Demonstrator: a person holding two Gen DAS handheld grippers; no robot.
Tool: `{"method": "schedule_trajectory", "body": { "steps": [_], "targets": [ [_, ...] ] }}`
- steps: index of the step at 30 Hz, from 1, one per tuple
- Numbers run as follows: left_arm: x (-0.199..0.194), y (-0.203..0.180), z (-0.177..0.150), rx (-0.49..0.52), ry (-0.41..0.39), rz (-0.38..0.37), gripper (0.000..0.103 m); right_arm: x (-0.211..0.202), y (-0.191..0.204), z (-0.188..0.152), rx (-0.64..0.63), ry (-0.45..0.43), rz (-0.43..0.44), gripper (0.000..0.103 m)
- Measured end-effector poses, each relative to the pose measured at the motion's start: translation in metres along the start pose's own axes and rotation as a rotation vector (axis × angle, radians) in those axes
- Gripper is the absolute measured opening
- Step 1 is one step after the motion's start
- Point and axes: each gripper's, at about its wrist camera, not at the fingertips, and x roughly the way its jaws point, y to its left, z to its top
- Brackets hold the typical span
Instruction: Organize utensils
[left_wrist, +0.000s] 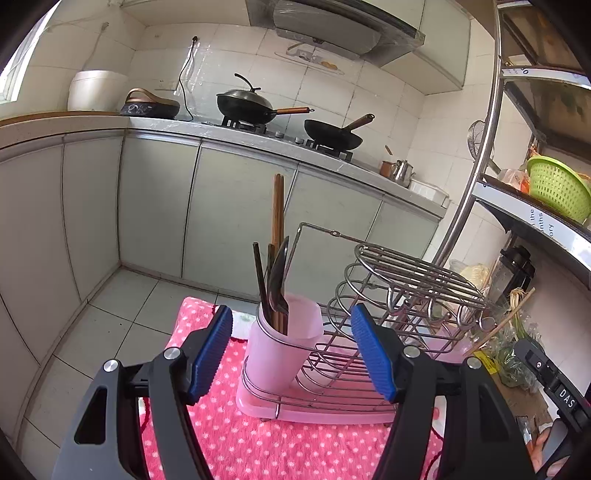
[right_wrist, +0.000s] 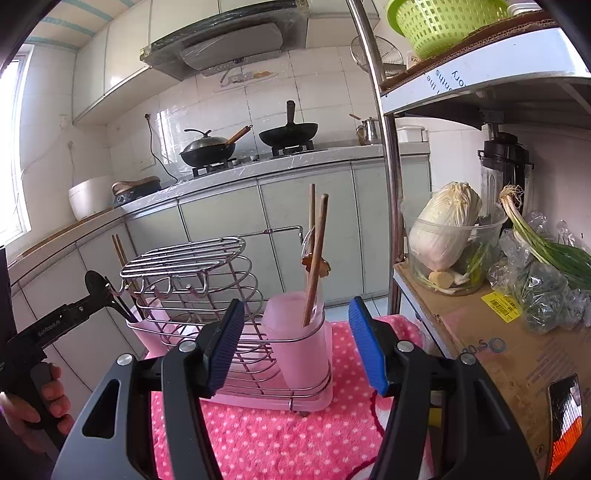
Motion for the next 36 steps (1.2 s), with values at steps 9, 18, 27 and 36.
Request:
{"method": "schedule_trajectory", "body": {
  "steps": [9,18,27,36],
  "targets": [
    [-0.016,0.001,-0.008,0.002,0.02,-0.021,0.068,-0.004,0.012,-0.013,-0.015,0.035,0.048,0.059],
    [-0.034,-0.004,-0.019,0.021,0.048,-0.032,0.075,-0.018,0.027,-0.027,-0.032,0.051,0.074,0.059],
    [-0.054,-0.013,-0.034,0.059,0.074,-0.036,0.08,-0.031,0.039,-0.041,-0.037,0.073,0.079,0.068],
    [-0.066,-0.024,-0.051,0.094,0.135,-0.025,0.08,-0.05,0.051,-0.053,-0.055,0.076,0.077,0.069]
  ]
}}
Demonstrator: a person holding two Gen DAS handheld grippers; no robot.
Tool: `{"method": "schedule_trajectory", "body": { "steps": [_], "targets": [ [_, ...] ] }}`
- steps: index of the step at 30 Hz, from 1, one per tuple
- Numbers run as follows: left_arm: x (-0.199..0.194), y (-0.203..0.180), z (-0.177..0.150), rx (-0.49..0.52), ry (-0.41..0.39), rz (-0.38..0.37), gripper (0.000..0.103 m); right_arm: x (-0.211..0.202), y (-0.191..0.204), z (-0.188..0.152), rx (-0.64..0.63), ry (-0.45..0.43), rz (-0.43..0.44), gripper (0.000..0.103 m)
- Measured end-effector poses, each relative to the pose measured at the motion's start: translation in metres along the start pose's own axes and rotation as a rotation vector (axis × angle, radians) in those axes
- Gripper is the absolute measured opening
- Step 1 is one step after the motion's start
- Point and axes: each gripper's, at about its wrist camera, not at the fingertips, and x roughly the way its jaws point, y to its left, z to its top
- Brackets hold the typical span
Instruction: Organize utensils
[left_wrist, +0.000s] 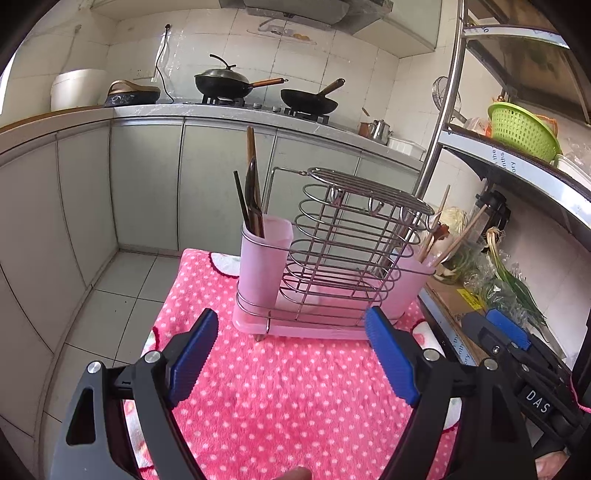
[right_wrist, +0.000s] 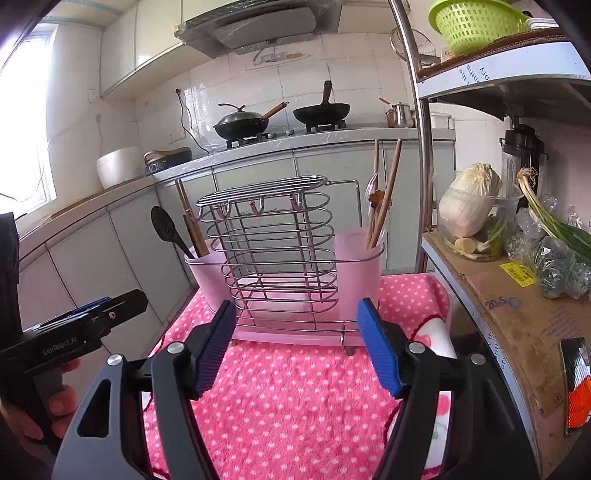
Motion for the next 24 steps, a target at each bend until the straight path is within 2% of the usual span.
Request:
{"method": "schedule_trajectory", "body": {
  "steps": [11,24],
  "targets": [
    [-0.018,-0.017,-0.01,0.04,-0.003,-0.011,0.08,-0.019,0.003,-0.006,0.005,-0.009,-0.063,0.069],
    [-0.014,-0.03,-0.014,0.065,0.014,0.005,0.08,-0.017,0.001,-0.009,0.013,0.0,-0.069,0.069]
  ]
}}
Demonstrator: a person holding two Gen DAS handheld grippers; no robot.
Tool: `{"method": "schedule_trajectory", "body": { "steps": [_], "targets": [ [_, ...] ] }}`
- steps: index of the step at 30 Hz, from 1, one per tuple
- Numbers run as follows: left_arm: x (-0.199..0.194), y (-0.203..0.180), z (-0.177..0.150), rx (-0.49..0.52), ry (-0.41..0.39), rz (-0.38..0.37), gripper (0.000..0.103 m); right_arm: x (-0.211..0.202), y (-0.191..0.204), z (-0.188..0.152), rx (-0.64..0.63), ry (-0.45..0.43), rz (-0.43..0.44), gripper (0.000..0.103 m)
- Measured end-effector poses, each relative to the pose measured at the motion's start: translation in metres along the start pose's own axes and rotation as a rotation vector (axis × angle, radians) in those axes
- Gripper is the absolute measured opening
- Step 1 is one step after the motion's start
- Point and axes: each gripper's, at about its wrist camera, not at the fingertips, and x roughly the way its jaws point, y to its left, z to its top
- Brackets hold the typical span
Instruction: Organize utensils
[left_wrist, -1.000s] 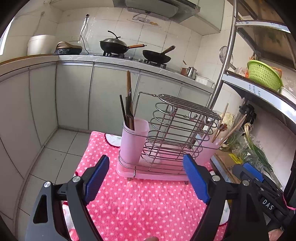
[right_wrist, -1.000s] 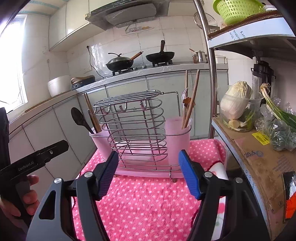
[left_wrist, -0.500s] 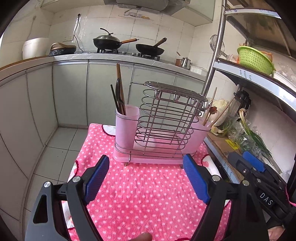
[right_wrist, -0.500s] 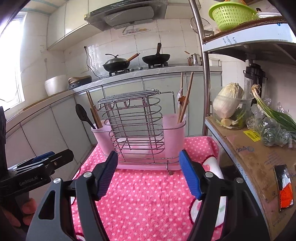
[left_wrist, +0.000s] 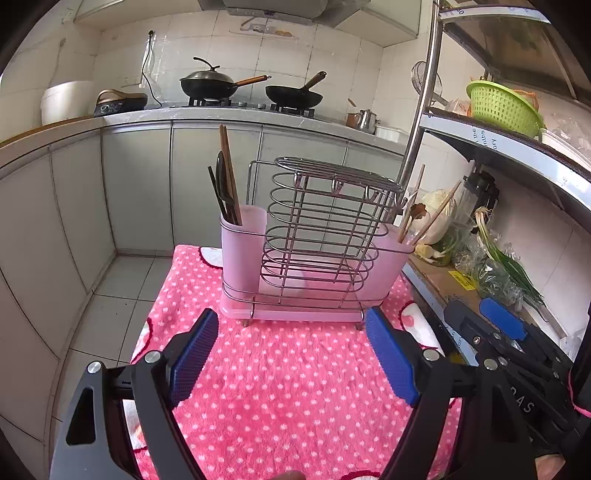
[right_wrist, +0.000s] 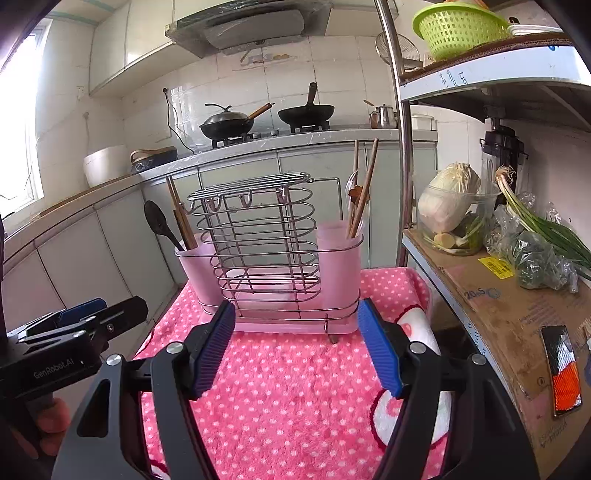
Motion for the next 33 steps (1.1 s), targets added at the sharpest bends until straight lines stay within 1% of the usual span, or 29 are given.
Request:
{"method": "schedule_trajectory", "body": {
  "steps": [10,15,33],
  "targets": [
    [0.003,0.002,-0.003,-0.014,0.009,0.01,0.08,0.002,0.003,0.002,-0.005,-0.003,-0.008,0.069],
    [0.001,0.004,-0.003,-0.017,0.001,0.013,0.08,0.002,0.008,0.001,-0.021,-0.004,-0.009,0.069],
    [-0.004,0.001,-0.003,-0.002,-0.008,0.023,0.079,0.002,0.015,0.001,-0.051,-0.006,-0.02,0.069]
  ]
}}
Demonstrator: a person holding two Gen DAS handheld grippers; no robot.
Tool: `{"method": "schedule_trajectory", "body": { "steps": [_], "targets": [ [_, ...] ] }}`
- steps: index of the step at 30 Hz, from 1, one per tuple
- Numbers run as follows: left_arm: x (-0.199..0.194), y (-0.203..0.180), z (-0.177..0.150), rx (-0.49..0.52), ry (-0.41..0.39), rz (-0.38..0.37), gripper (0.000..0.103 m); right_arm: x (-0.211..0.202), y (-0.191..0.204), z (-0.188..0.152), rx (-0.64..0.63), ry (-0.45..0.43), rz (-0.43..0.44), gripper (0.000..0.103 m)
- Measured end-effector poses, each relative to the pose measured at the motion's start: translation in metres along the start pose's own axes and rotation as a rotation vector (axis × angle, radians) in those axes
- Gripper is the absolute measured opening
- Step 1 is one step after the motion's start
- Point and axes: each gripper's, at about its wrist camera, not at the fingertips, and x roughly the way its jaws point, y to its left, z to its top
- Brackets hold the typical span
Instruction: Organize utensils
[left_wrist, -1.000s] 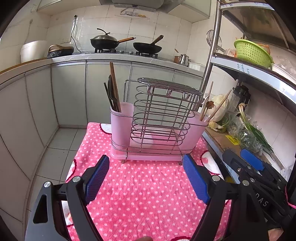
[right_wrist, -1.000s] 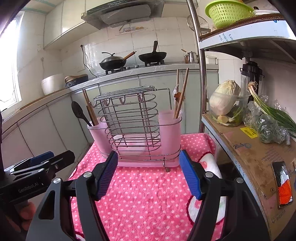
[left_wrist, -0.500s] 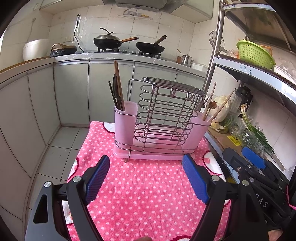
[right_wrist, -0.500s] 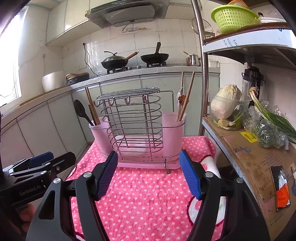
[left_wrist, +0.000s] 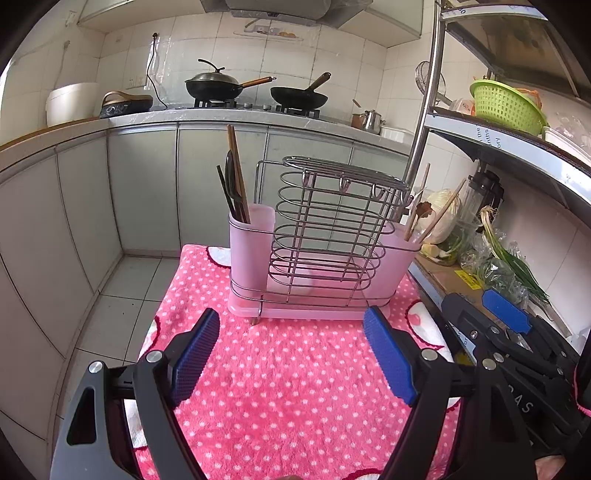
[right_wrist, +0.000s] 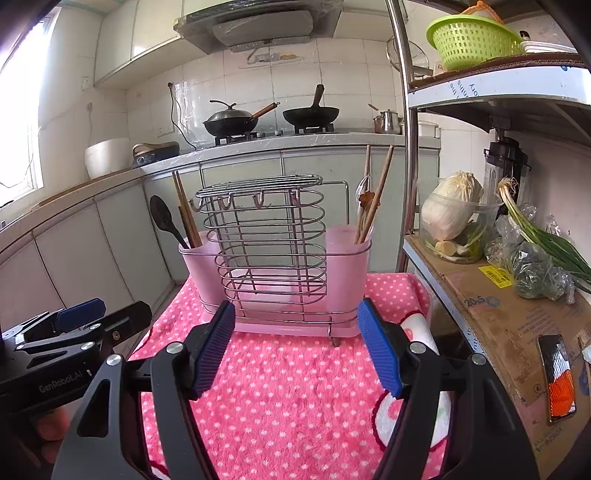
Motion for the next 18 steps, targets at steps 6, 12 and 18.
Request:
{"method": "schedule_trajectory", "body": {
  "steps": [6,12,18],
  "targets": [
    [-0.0006,0.0002,0.0,0.0,-0.003,0.002,0.079,0.0,0.0015,-0.0008,-0.005,0.001,0.001,0.069],
    [-0.0011,-0.0001,0.0,0.003,-0.004,0.0,0.079,0.0,0.0019,-0.0014,-0.005,0.0,0.001,0.069],
    [-0.0012,-0.0008,-0.0005,0.005,-0.005,0.001,0.079,0.0004,0.0005,-0.0011,-0.003,0.0,-0.001,0.069]
  ]
}}
